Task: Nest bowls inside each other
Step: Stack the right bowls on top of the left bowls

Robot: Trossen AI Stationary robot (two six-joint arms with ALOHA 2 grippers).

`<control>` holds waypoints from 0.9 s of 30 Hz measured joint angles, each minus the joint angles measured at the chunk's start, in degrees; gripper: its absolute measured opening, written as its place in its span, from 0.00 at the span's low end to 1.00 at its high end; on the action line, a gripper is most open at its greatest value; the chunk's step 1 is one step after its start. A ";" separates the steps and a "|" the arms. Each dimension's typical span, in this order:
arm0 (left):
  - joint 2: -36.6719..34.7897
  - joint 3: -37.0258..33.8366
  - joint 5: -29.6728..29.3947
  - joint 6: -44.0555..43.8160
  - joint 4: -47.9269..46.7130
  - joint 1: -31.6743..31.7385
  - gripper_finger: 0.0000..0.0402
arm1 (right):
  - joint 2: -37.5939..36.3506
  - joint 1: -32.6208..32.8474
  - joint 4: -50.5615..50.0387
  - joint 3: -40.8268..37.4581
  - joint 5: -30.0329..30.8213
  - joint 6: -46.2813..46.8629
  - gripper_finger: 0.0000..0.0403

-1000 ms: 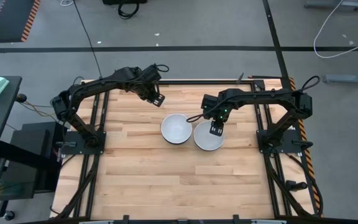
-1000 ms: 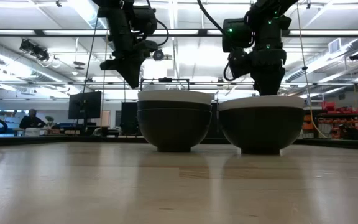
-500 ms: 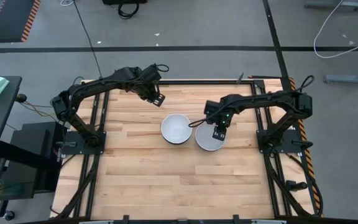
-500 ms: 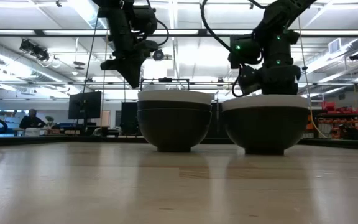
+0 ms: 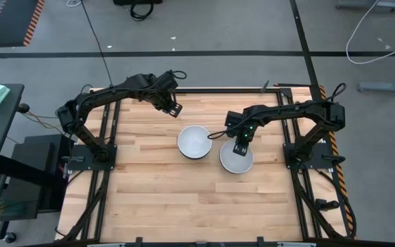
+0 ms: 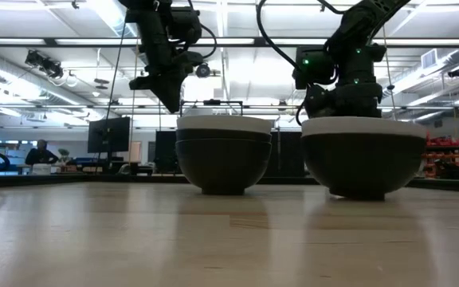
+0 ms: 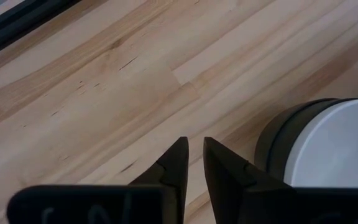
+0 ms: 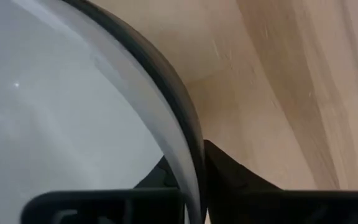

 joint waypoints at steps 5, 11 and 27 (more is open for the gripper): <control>0.00 0.00 0.00 0.14 0.13 0.00 0.13 | 0.02 0.00 -0.02 0.00 0.25 -0.02 0.06; 0.00 0.00 -0.37 1.26 0.52 0.27 0.14 | 0.17 0.00 -1.53 1.47 1.61 -1.21 0.06; 0.00 0.00 -1.63 9.70 -3.68 9.04 0.09 | 0.22 -0.02 -17.49 26.87 6.36 -5.75 0.06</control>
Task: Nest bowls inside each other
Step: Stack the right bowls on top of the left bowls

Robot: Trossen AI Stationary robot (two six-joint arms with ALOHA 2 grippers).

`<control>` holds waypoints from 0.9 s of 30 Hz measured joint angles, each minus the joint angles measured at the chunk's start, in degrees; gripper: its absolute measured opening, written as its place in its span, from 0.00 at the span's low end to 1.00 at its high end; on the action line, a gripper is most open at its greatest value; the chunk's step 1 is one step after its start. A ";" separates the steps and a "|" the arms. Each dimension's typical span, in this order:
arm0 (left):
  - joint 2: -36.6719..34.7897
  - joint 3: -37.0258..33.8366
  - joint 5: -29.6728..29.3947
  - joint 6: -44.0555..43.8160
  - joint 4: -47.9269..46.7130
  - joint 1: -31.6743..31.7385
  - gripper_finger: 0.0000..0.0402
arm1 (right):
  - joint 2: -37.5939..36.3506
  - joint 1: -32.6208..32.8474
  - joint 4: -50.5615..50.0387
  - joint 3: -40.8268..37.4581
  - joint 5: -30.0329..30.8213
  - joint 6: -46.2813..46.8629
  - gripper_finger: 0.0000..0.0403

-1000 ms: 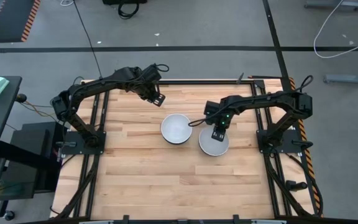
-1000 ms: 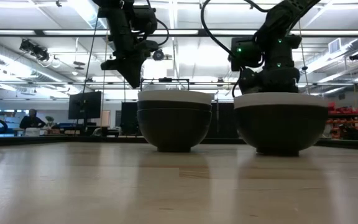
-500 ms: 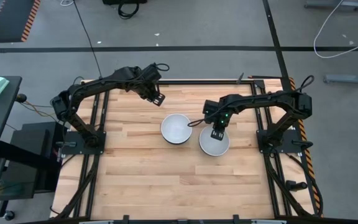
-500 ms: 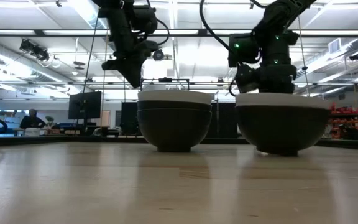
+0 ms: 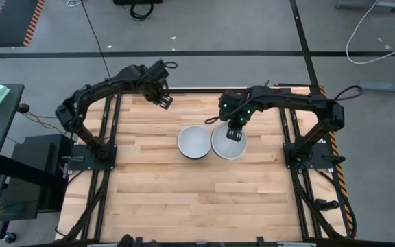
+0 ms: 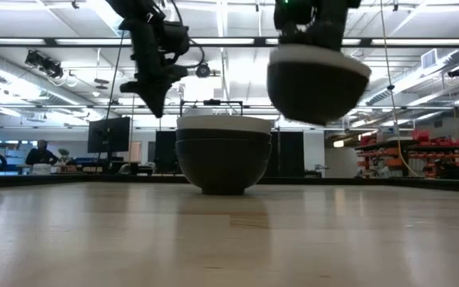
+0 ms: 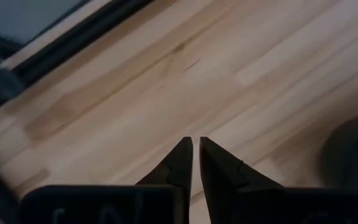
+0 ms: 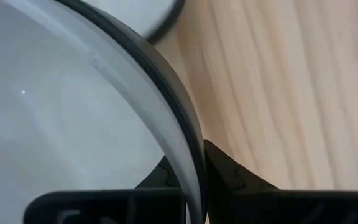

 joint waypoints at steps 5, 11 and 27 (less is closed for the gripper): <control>0.00 0.00 0.28 2.39 -4.88 3.46 0.07 | -0.01 -1.04 -1.22 7.02 -0.18 0.19 0.06; 0.00 -0.48 3.05 4.57 -6.04 6.41 0.08 | 3.83 -2.80 -4.16 13.40 -1.46 0.72 0.06; 0.00 -13.54 7.84 2.90 -5.72 6.71 0.07 | 27.46 -1.50 -14.72 41.09 -3.83 -6.66 0.06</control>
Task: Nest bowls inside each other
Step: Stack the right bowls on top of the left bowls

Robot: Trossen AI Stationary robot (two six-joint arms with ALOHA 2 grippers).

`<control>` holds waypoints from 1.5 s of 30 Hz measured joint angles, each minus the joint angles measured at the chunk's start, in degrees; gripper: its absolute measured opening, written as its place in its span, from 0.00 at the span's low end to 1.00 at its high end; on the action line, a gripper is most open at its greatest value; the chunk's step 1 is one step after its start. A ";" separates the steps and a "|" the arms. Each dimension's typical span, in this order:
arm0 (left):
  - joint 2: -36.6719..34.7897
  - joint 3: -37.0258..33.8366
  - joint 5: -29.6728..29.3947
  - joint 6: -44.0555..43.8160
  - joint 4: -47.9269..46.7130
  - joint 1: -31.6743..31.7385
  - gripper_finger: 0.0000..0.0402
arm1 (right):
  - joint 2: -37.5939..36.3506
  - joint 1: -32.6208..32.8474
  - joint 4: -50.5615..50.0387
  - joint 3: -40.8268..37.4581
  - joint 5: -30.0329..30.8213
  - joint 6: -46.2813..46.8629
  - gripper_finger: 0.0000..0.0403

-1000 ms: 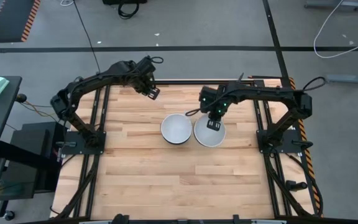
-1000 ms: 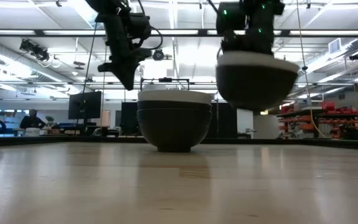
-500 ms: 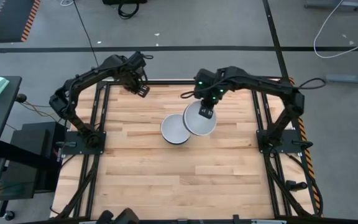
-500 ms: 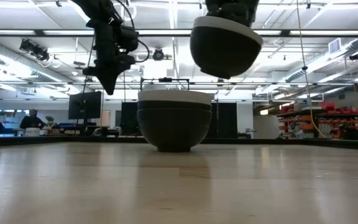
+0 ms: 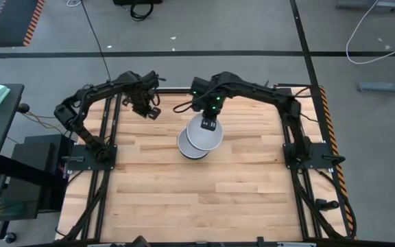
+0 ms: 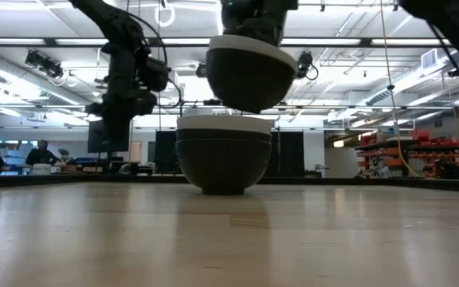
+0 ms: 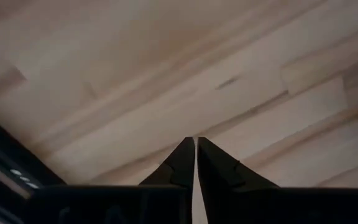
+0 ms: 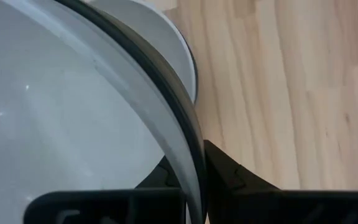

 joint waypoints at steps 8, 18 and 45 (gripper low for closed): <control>0.00 -5.38 3.98 -3.17 4.26 -4.59 0.04 | 7.04 1.95 -0.90 5.03 -1.58 -1.30 0.06; 0.00 -5.39 5.64 -8.00 12.17 -12.31 0.06 | 12.68 3.80 -1.75 5.09 -2.54 -1.67 0.06; 0.00 -5.37 6.25 -14.89 25.92 -19.31 0.07 | 11.35 1.90 -5.17 4.68 0.03 -0.64 0.18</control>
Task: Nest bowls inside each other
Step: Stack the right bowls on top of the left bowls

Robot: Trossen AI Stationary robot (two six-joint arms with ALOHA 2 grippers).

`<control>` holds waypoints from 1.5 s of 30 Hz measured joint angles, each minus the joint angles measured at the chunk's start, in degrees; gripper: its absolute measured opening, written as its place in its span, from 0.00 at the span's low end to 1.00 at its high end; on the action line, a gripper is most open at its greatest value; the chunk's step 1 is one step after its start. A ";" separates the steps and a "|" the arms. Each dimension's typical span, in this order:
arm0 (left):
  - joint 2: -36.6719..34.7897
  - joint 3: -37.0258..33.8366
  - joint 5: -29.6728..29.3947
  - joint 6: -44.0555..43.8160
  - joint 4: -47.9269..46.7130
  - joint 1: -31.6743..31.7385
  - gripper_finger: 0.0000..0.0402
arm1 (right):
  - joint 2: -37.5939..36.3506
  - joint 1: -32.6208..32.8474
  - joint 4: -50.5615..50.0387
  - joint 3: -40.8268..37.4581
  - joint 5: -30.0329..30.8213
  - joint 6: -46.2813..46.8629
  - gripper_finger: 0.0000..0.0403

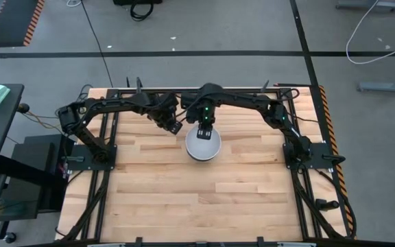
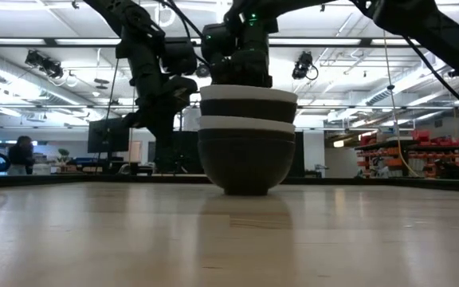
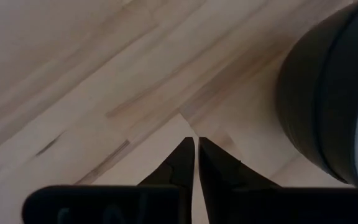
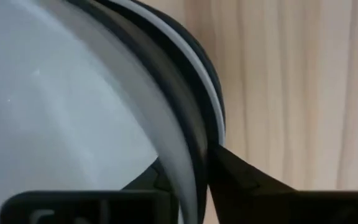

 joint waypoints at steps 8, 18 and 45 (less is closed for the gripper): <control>0.00 0.00 0.01 1.00 0.05 1.12 0.06 | 0.00 0.37 -0.52 0.00 -0.06 0.08 0.29; 0.00 0.00 -0.02 1.90 0.04 2.93 0.06 | -0.40 -0.61 -2.60 -0.04 0.39 0.84 0.30; 0.00 0.01 -0.43 3.42 0.30 3.64 0.09 | -14.67 -4.42 -2.90 0.20 3.85 2.43 0.29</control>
